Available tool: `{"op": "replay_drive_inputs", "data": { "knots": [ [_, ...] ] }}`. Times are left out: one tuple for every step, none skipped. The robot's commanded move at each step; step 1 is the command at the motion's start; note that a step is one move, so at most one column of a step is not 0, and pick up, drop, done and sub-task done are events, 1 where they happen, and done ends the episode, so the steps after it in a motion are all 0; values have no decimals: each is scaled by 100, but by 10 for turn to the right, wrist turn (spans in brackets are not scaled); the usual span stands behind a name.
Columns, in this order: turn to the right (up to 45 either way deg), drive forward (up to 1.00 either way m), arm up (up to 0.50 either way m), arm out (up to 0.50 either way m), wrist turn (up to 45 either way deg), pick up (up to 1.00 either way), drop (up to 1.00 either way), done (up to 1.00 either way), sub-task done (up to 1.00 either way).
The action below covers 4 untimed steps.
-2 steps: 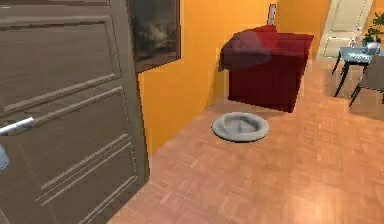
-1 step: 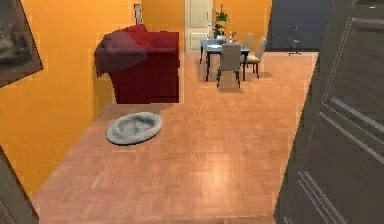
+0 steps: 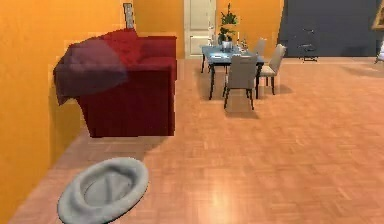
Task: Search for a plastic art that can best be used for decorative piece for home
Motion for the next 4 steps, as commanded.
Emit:
{"op": "replay_drive_inputs", "data": {
  "knots": [
    [0,100,0,0,0,0,0,0,0],
    [0,100,0,0,0,0,0,0,0],
    [180,0,0,0,0,0,0,0,0],
    [0,5,0,0,0,0,0,0,0]
  ]
}}
